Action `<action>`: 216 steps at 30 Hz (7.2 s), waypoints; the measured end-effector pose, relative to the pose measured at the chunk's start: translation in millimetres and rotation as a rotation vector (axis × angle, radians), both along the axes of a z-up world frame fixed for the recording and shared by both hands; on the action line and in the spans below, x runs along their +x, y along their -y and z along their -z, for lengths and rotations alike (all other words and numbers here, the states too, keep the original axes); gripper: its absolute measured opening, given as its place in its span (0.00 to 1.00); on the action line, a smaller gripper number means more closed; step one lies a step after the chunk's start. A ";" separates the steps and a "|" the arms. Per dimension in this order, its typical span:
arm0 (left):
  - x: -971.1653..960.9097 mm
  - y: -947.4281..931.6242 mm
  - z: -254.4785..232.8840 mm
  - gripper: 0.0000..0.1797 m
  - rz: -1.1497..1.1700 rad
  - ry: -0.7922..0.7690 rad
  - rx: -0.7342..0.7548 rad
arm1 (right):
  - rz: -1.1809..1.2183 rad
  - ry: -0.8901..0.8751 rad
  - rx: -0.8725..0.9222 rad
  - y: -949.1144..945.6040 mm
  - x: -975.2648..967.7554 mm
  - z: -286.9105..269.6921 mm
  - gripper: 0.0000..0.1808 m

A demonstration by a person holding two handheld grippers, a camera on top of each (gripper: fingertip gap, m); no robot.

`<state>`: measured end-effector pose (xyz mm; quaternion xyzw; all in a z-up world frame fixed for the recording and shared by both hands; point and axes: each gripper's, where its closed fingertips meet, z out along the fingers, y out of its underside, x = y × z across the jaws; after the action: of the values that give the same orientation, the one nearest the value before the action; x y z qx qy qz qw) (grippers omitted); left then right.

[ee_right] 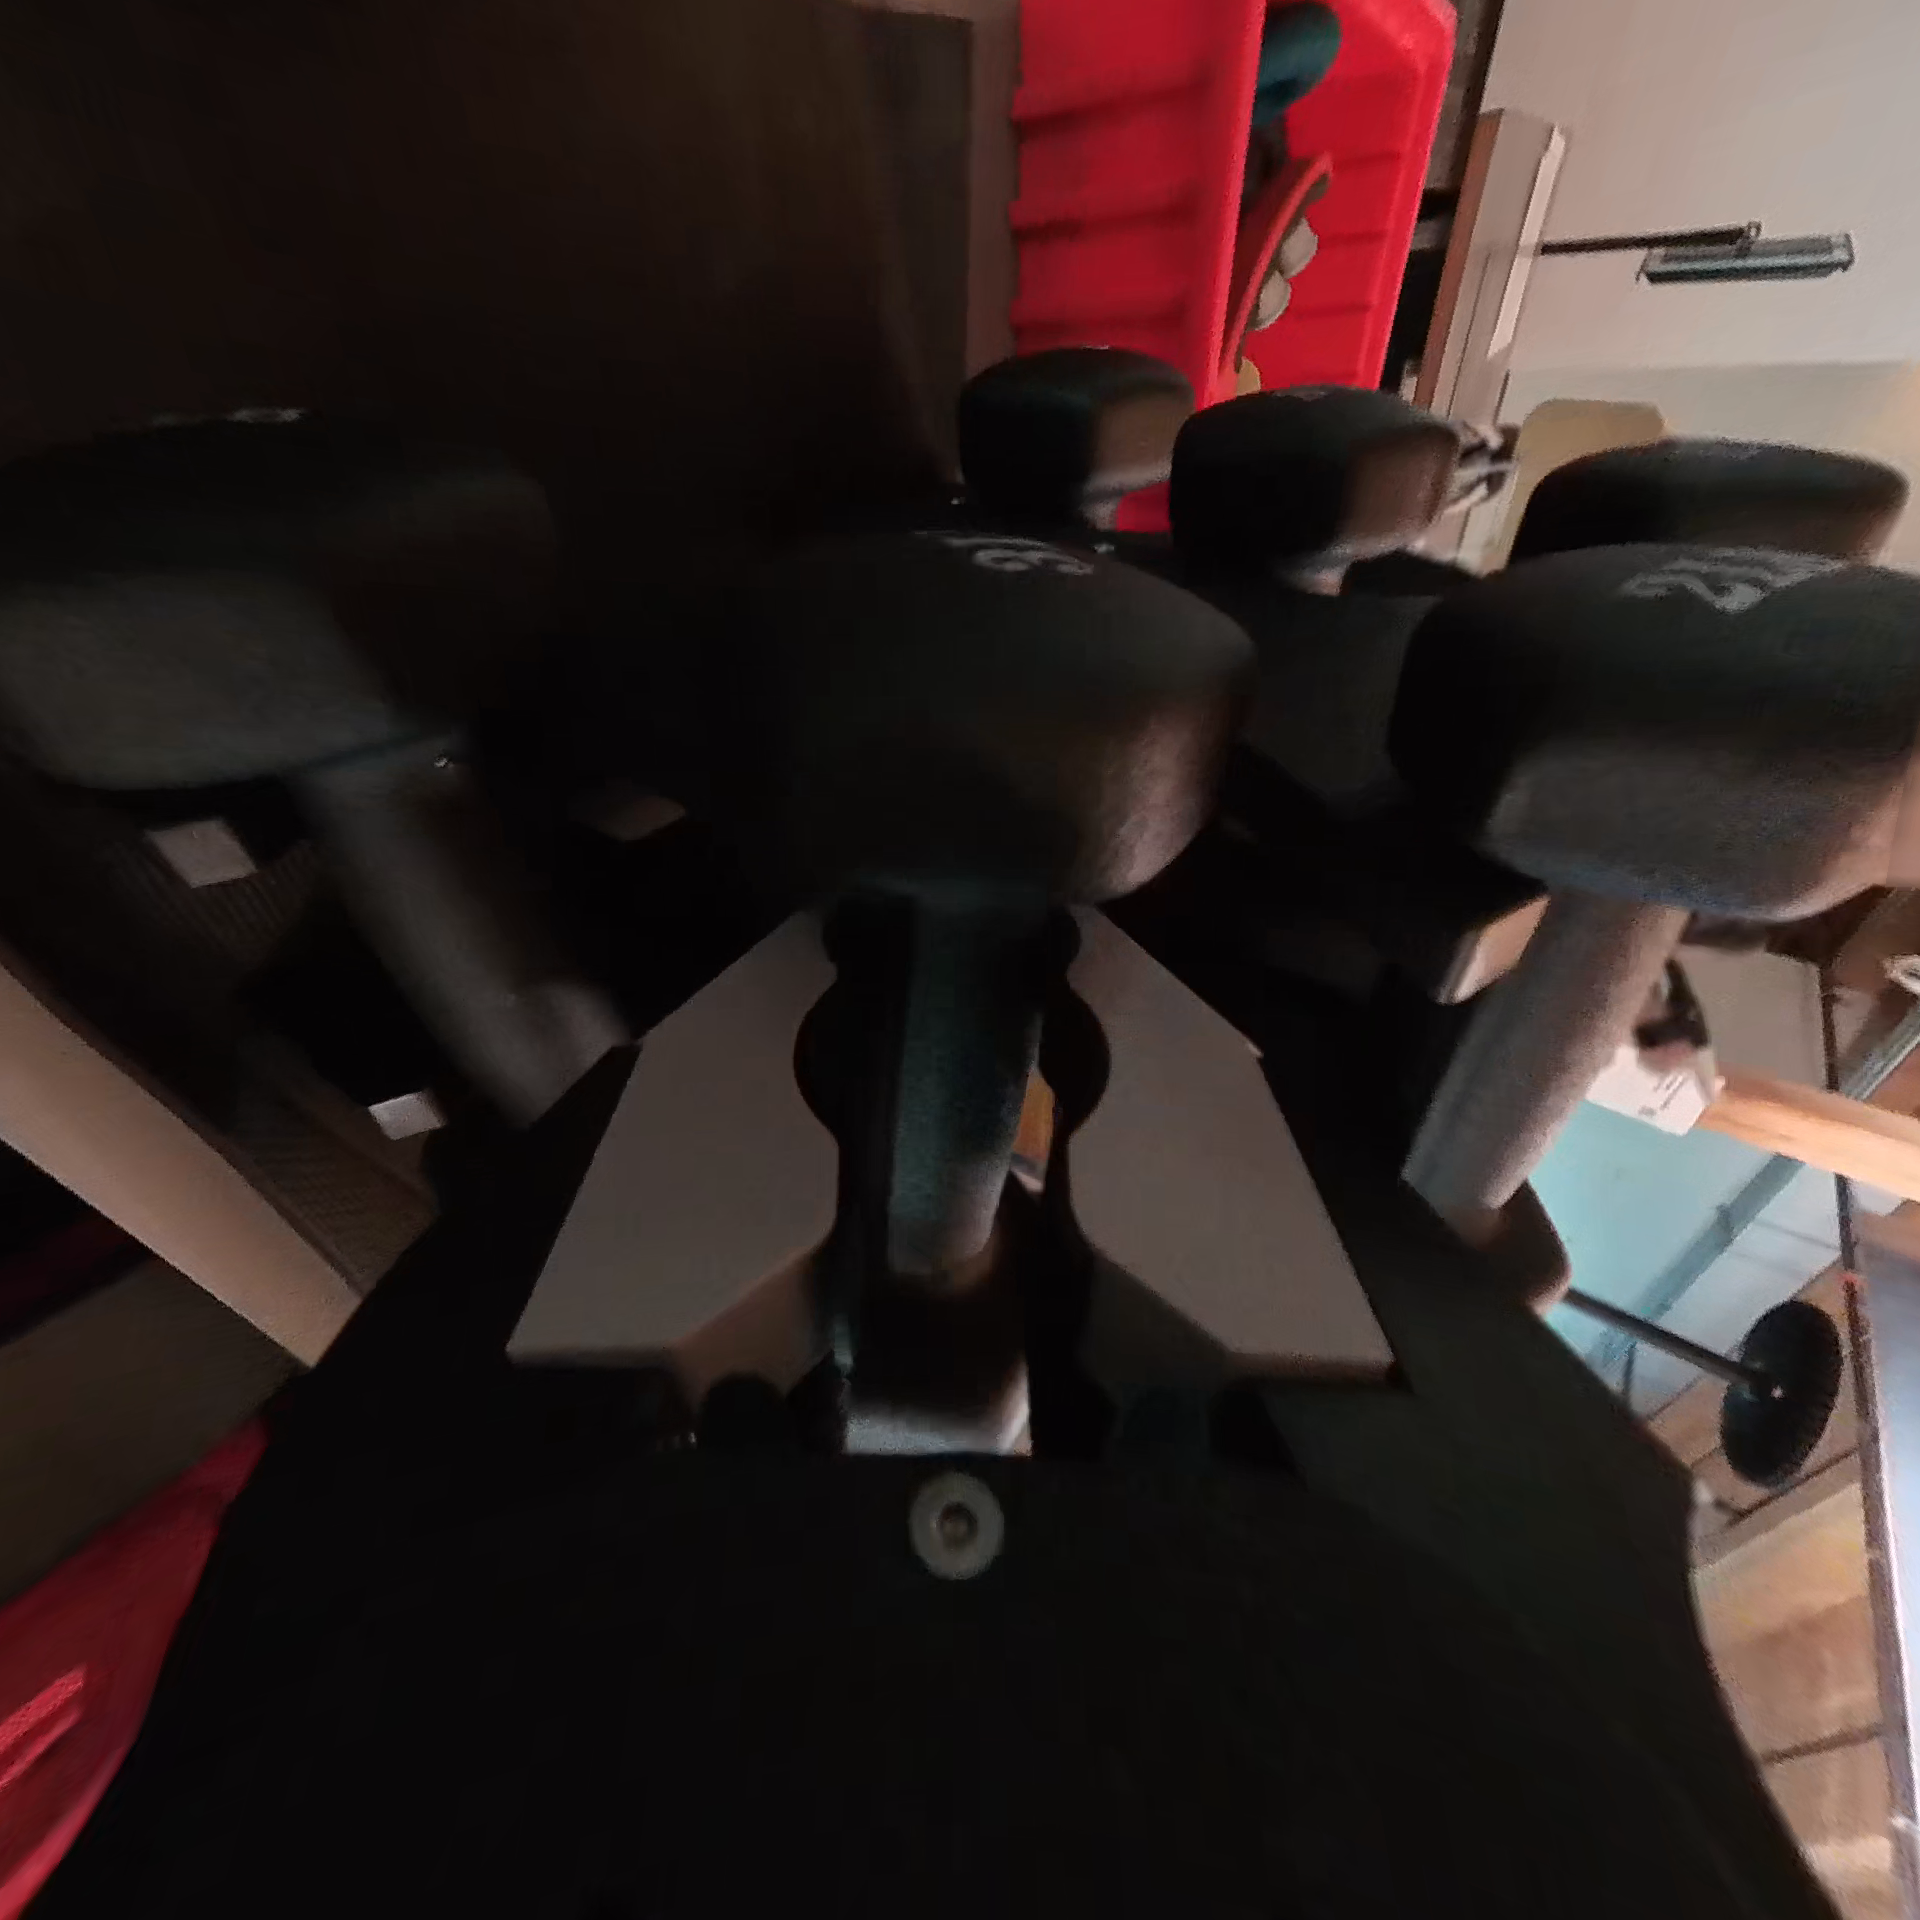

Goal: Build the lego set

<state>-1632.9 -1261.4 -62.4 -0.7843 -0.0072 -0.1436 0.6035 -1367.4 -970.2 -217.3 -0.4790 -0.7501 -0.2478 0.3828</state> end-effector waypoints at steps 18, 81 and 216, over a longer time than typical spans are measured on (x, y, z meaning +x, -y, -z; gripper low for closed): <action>24.7 -13.3 11.2 0.20 -0.075 0.017 -0.030 | -0.212 0.202 -0.065 -14.3 -11.0 9.3 0.23; 553.3 -73.1 4.9 0.09 0.856 -0.032 0.111 | 1.076 -1.592 -0.037 343.0 498.5 -124.6 0.00; 1943.2 -351.2 -35.8 0.27 -0.068 -0.117 0.150 | -0.065 -1.204 -1.127 -103.4 1807.9 -166.1 0.32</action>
<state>310.4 -910.2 -26.6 -0.7433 0.0123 -0.0773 0.6644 440.6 -866.7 -51.2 -0.6280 -0.4420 0.4760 0.4286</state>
